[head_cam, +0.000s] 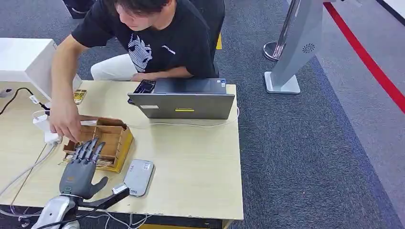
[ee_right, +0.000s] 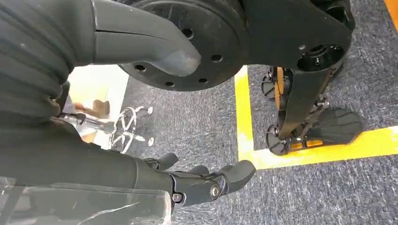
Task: Pass the card to the sensor for recognition and then transmit it.
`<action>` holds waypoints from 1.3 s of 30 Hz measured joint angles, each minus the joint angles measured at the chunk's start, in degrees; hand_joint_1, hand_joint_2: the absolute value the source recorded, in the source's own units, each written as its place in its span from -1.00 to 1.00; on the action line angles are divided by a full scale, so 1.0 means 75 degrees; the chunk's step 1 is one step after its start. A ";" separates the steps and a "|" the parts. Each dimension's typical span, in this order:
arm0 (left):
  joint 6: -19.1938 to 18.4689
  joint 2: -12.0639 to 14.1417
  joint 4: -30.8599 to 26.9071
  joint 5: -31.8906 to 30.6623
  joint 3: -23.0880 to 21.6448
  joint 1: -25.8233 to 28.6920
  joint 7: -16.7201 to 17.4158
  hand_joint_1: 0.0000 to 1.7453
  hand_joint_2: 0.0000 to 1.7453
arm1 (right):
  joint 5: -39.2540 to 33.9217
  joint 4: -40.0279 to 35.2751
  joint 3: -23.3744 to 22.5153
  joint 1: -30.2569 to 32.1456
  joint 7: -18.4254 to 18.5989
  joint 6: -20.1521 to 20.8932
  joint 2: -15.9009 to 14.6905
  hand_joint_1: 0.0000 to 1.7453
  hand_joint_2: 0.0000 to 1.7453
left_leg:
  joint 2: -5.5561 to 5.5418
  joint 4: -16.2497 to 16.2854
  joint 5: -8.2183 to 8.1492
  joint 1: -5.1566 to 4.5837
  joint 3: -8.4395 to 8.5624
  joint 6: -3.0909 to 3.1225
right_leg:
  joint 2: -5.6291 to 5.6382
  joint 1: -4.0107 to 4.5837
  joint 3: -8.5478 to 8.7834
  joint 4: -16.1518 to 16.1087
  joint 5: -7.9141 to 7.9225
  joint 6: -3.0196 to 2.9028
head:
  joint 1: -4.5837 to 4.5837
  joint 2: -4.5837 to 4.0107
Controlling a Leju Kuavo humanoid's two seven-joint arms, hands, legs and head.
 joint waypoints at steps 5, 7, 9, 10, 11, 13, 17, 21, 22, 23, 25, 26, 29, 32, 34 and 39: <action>0.0009 -0.0070 0.0000 -0.0082 0.0125 0.0000 0.0035 -1.00 1.00 | -0.0038 0.0000 0.0003 0.0000 0.0000 -0.0026 0.0000 -1.00 1.00 | 0.0000 0.0000 0.0000 0.0000 0.0000 0.0000 | 0.0000 0.0000 0.0000 0.0000 0.0000 0.0000 | 0.0000 0.0003; 0.0012 -0.0108 0.0000 -0.0096 0.0151 -0.0001 0.0050 -1.00 1.00 | -0.0050 0.0000 0.0012 0.0000 -0.0003 -0.0026 0.0000 -1.00 1.00 | 0.0000 0.0000 0.0000 0.0000 0.0000 0.0000 | 0.0000 0.0000 0.0000 0.0000 0.0000 0.0000 | 0.0000 0.0000; 0.0015 -0.0140 0.0000 -0.0102 0.0187 -0.0001 0.0050 -0.74 1.00 | -0.0056 0.0000 0.0029 -0.0001 -0.0003 -0.0026 0.0000 -1.00 1.00 | 0.0000 0.0000 0.0000 0.0000 0.0000 0.0000 | 0.0000 0.0000 0.0000 0.0000 0.0000 0.0000 | 0.0000 0.0000; 0.0018 -0.0149 -0.0003 -0.0102 0.0198 -0.0001 0.0050 -0.12 1.00 | -0.0056 0.0000 0.0035 0.0000 -0.0003 -0.0026 0.0000 -1.00 1.00 | 0.0000 0.0000 0.0000 0.0000 0.0000 0.0000 | 0.0000 0.0000 0.0000 0.0000 0.0000 0.0000 | 0.0000 0.0003; 0.0018 -0.0166 -0.0003 -0.0102 0.0216 -0.0001 0.0058 0.72 1.00 | -0.0056 0.0003 0.0047 0.0000 -0.0003 -0.0026 0.0000 -1.00 1.00 | 0.0000 0.0000 0.0000 0.0000 0.0000 0.0000 | 0.0000 0.0000 0.0000 0.0000 0.0000 0.0000 | 0.0000 0.0003; 0.0018 -0.0178 -0.0003 -0.0102 0.0257 -0.0001 0.0070 0.78 1.00 | -0.0056 0.0003 0.0067 -0.0001 -0.0003 -0.0026 0.0000 -1.00 1.00 | 0.0000 0.0000 0.0000 0.0000 0.0000 0.0000 | 0.0000 0.0000 0.0000 0.0000 0.0000 0.0000 | 0.0000 0.0003; 0.0021 -0.0184 -0.0003 -0.0105 0.0318 -0.0003 0.0067 0.80 1.00 | -0.0094 0.0003 0.0090 0.0000 -0.0003 -0.0026 0.0000 -1.00 1.00 | 0.0000 0.0000 0.0000 0.0000 0.0000 0.0000 | 0.0000 0.0000 0.0000 0.0000 0.0000 0.0000 | 0.0000 0.0000; 0.0021 -0.0207 -0.0003 -0.0125 0.0359 -0.0003 0.0067 0.82 1.00 | -0.0117 0.0003 0.0119 -0.0001 -0.0006 -0.0026 0.0000 -1.00 1.00 | 0.0000 0.0000 0.0000 0.0000 0.0000 0.0000 | 0.0000 0.0000 0.0000 0.0000 0.0000 0.0000 | 0.0000 0.0002; 0.0021 -0.0213 -0.0003 -0.0134 0.0373 -0.0003 0.0067 0.82 1.00 | -0.0123 0.0003 0.0125 -0.0001 -0.0006 -0.0026 0.0000 -1.00 1.00 | 0.0000 0.0000 0.0000 0.0000 0.0000 0.0000 | 0.0000 0.0000 0.0000 0.0000 0.0000 0.0000 | 0.0000 0.0003; 0.0018 -0.0219 -0.0003 -0.0149 0.0387 -0.0004 0.0067 0.88 1.00 | -0.0132 0.0003 0.0128 0.0000 -0.0009 -0.0026 0.0000 -1.00 1.00 | 0.0000 0.0000 0.0000 0.0000 0.0000 0.0000 | 0.0000 0.0000 0.0000 0.0000 0.0000 0.0000 | 0.0000 0.0003; 0.0015 -0.0233 -0.0003 -0.0175 0.0411 -0.0006 0.0053 1.00 1.00 | -0.0172 0.0003 0.0137 0.0000 -0.0020 -0.0026 0.0000 -1.00 1.00 | 0.0000 0.0000 0.0000 0.0000 0.0000 0.0000 | 0.0000 0.0000 -0.0001 0.0000 0.0000 0.0000 | 0.0000 0.0003; 0.0032 -0.0239 -0.0003 -0.0213 0.0431 -0.0007 0.0027 1.00 1.00 | -0.0184 0.0003 0.0143 -0.0001 -0.0020 -0.0026 0.0000 -1.00 1.00 | 0.0000 0.0000 0.0000 0.0000 0.0000 0.0000 | 0.0000 0.0000 -0.0001 0.0000 0.0000 0.0000 | 0.0000 0.0003; 0.0415 -0.0309 -0.0009 -0.0236 0.0481 -0.0077 -0.0114 1.00 1.00 | -0.0251 0.0003 0.0190 -0.0002 -0.0023 -0.0026 0.0003 -1.00 1.00 | -0.0002 0.0001 0.0000 -0.0001 0.0000 0.0000 | -0.0002 -0.0001 -0.0001 0.0000 0.0000 0.0000 | 0.0000 0.0003; 0.0855 -0.0516 -0.0232 -0.0140 0.0519 -0.0107 -0.0294 1.00 1.00 | -0.0315 0.0003 0.0236 -0.0003 -0.0038 -0.0026 0.0003 -1.00 1.00 | -0.0001 0.0003 0.0000 -0.0001 -0.0001 0.0000 | -0.0001 -0.0001 -0.0001 0.0000 0.0000 0.0000 | 0.0000 0.0003; 0.0985 -0.0676 -0.0532 -0.0125 0.0533 -0.0173 -0.0329 1.00 1.00 | -0.0356 0.0006 0.0306 -0.0008 -0.0038 -0.0024 0.0000 -1.00 1.00 | -0.0004 0.0005 0.0000 -0.0001 -0.0003 0.0000 | -0.0007 0.0000 0.0000 0.0000 0.0000 0.0000 | 0.0003 0.0002; 0.0991 -0.0892 -0.1149 -0.0175 0.0536 -0.0411 -0.0364 1.00 1.00 | -0.0397 0.0006 0.0420 -0.0019 -0.0038 -0.0015 0.0000 -1.00 1.00 | -0.0004 0.0007 0.0000 -0.0001 -0.0003 0.0000 | -0.0005 0.0000 0.0000 0.0000 0.0001 0.0000 | 0.0000 0.0003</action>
